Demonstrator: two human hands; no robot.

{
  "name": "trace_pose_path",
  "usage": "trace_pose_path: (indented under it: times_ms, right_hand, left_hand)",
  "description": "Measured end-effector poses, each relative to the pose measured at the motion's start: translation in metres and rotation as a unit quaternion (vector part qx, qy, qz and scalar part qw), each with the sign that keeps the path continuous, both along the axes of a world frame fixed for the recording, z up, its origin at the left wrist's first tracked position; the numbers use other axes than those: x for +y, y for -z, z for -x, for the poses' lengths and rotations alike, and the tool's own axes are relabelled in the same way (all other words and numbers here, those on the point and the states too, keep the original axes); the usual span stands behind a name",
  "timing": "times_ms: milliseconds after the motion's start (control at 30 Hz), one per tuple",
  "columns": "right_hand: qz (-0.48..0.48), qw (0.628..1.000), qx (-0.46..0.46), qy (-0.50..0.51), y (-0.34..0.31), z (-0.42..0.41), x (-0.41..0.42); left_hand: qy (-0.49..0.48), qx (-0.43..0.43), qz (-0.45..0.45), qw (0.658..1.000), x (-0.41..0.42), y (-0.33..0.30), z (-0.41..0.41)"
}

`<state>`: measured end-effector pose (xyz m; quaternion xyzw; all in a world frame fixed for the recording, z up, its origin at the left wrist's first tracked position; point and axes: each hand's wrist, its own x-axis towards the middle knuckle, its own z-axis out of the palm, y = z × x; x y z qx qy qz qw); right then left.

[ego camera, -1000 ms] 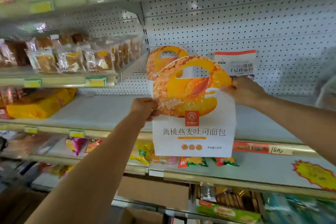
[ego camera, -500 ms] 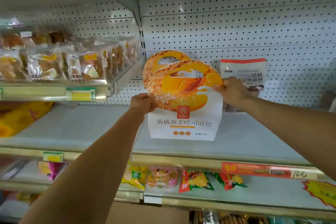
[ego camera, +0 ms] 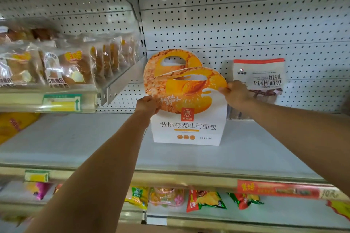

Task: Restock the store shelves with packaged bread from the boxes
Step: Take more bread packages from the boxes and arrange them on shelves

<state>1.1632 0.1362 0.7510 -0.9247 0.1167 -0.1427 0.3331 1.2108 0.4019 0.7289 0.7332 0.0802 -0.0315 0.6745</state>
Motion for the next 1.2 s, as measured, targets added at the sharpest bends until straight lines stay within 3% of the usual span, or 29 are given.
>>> trace_pose_path:
  times_ms: [433, 667, 833, 933, 1000, 1200]
  right_hand:
    - [-0.083, 0.996, 0.029, -0.015, 0.0, 0.004, 0.008]
    - [-0.1, 0.995, -0.011, -0.018, 0.009, 0.024, 0.008]
    - [-0.089, 0.993, -0.079, -0.004, 0.022, 0.063, -0.001]
    - [-0.146, 0.983, -0.104, -0.029, 0.035, 0.092, -0.008]
    - [-0.195, 0.975, -0.092, -0.045, 0.043, 0.118, -0.012]
    - [-0.186, 0.979, -0.025, -0.075, 0.081, 0.186, -0.041]
  left_hand:
    - [-0.03, 0.034, 0.034, 0.998, -0.009, 0.002, 0.003]
    - [-0.048, 0.075, 0.058, 0.994, -0.007, 0.006, 0.029]
    - [-0.062, 0.09, 0.151, 0.983, -0.018, 0.021, 0.057]
    - [-0.041, 0.106, 0.2, 0.973, -0.036, 0.036, 0.089]
    - [-0.016, 0.12, 0.223, 0.967, -0.051, 0.05, 0.113]
    - [0.01, 0.171, 0.226, 0.959, -0.093, 0.106, 0.181]
